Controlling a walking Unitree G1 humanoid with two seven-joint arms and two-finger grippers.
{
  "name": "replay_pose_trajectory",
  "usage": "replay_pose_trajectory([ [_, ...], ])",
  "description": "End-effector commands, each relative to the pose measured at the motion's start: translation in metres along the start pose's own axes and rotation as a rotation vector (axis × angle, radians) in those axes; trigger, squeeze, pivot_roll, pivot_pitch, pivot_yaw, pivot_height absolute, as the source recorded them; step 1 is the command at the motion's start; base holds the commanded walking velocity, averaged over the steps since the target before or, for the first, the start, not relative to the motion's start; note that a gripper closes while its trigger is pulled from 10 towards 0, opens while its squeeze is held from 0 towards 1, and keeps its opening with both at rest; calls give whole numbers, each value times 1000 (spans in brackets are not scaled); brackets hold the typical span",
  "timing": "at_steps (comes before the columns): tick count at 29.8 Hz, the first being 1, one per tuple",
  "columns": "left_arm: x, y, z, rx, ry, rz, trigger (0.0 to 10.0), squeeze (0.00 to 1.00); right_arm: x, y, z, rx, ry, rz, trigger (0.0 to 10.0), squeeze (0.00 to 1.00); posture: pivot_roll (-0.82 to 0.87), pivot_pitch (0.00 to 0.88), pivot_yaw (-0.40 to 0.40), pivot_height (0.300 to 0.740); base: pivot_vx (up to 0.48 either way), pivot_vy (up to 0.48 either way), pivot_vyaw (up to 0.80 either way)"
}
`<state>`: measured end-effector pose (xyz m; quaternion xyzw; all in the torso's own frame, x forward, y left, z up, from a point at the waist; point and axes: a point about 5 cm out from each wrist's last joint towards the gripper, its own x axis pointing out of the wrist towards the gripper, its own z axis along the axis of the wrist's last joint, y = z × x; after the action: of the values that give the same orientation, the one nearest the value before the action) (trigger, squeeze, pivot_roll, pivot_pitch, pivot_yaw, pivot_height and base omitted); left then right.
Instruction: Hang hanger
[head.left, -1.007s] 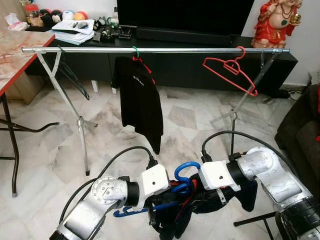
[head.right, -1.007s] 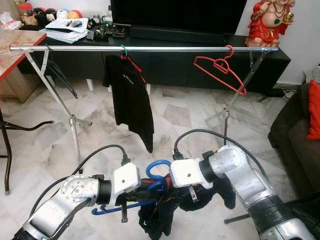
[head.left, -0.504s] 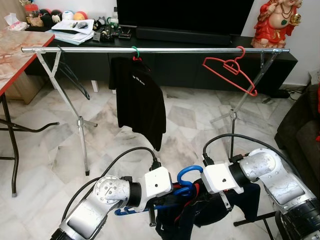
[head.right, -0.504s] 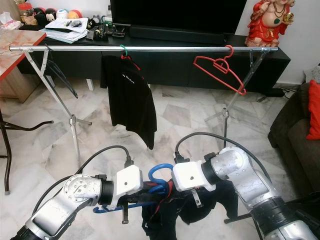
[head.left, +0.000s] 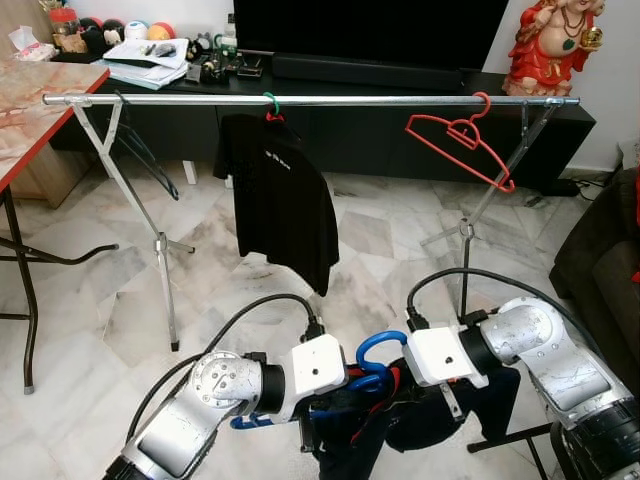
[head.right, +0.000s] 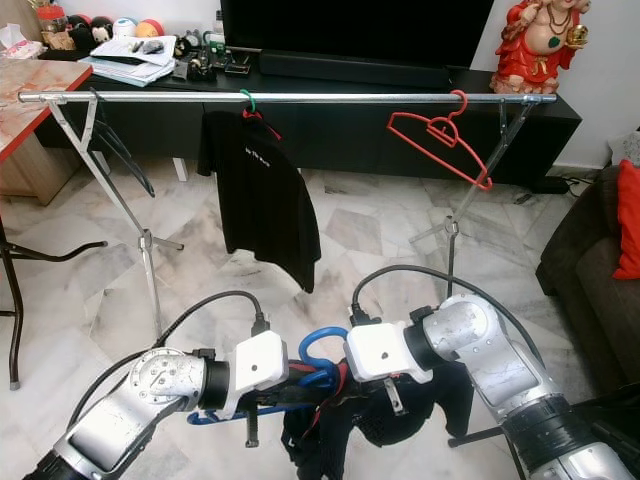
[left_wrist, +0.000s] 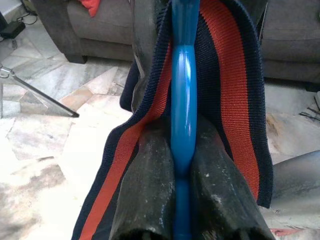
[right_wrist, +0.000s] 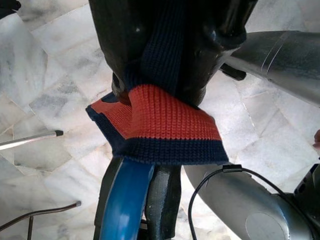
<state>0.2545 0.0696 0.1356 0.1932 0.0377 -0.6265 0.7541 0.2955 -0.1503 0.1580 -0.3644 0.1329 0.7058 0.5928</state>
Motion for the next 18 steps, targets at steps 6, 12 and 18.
replay_pose_trajectory([
  [6, -7, 7, 10, 30, -24, 2, 10000, 1000, 8, 9, -2, -43, 60, 93, 0, 0, 2, 146, -80, 740, 0, 0, 0],
  [12, -15, 6, 6, 24, 12, -29, 10000, 1000, 7, 8, -5, -44, 83, 82, 0, 0, 3, 147, -78, 740, 0, 0, 0],
  [18, -27, 5, 2, 16, 56, -57, 10000, 1000, 7, 8, -8, -45, 101, 77, 0, 0, 6, 147, -75, 740, 0, 0, 0],
])
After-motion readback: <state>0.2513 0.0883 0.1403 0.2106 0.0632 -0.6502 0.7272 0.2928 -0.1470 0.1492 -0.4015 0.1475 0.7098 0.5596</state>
